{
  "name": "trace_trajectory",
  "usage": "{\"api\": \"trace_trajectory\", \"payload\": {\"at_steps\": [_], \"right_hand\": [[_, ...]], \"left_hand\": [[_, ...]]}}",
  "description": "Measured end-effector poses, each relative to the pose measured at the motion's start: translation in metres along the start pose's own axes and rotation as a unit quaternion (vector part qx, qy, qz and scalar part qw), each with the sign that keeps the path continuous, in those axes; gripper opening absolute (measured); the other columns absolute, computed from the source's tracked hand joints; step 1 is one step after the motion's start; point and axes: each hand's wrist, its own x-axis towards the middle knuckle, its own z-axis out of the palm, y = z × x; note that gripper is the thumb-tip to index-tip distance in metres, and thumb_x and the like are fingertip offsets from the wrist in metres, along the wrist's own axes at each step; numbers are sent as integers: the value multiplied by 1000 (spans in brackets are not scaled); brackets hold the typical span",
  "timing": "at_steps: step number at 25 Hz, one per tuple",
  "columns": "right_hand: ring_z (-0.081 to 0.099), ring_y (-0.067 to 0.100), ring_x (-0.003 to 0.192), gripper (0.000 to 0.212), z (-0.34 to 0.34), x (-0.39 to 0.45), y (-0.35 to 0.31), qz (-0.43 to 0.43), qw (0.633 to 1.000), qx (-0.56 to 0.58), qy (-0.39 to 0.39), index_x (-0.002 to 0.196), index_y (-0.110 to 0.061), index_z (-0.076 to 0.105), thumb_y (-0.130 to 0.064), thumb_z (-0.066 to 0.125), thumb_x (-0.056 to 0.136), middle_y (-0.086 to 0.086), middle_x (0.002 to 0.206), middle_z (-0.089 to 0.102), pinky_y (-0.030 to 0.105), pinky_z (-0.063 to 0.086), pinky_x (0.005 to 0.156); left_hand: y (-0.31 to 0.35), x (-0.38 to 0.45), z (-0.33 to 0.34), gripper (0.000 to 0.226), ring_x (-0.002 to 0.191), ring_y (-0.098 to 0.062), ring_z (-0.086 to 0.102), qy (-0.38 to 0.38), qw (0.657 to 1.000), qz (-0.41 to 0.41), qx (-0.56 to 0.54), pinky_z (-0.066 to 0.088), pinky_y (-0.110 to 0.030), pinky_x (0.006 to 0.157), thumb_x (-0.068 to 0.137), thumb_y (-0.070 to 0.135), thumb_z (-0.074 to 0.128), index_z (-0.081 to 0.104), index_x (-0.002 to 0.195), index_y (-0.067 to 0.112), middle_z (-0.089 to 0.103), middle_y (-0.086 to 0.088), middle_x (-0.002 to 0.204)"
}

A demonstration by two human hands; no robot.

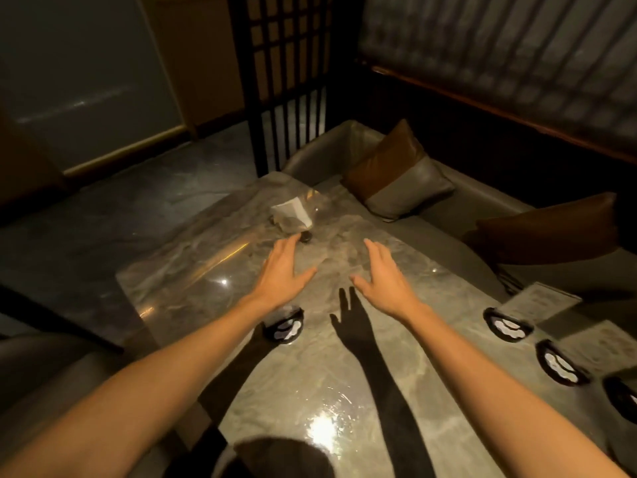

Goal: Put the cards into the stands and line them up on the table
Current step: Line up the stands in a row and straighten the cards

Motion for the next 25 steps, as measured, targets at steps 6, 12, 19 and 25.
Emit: {"api": "trace_trajectory", "payload": {"at_steps": [6,12,19,25], "right_hand": [[15,25,154,84,76,20,-53,-54,996,28,-71,160,-17,15,-20,65,93,8,168,14,43,22,123],[48,30,133,50,124,29,-66,-102,989,9,-107,138,-15,55,0,57,90,11,144,51,41,43,109],[62,30,101,23,93,34,-29,-82,994,-12,-69,109,-15,66,-8,54,91,8,110,68,40,51,81],[62,29,105,19,20,30,57,-2,1000,-19,-5,111,-20,65,-15,56,95,6,111,68,34,46,80]], "left_hand": [[-72,-34,-11,79,138,-25,43,-21,996,-84,-28,35,-35,114,82,22,79,38,149,12,45,-9,149],[-110,-45,8,29,91,-12,69,-58,994,-89,-29,57,-32,83,88,14,69,71,116,22,75,2,106],[-82,-11,31,20,92,-17,69,-25,998,-54,-29,55,-38,86,93,17,66,74,112,17,77,1,101],[2,55,87,21,91,-15,68,-92,995,28,-19,55,-39,86,94,23,64,71,114,23,75,5,103]]}}
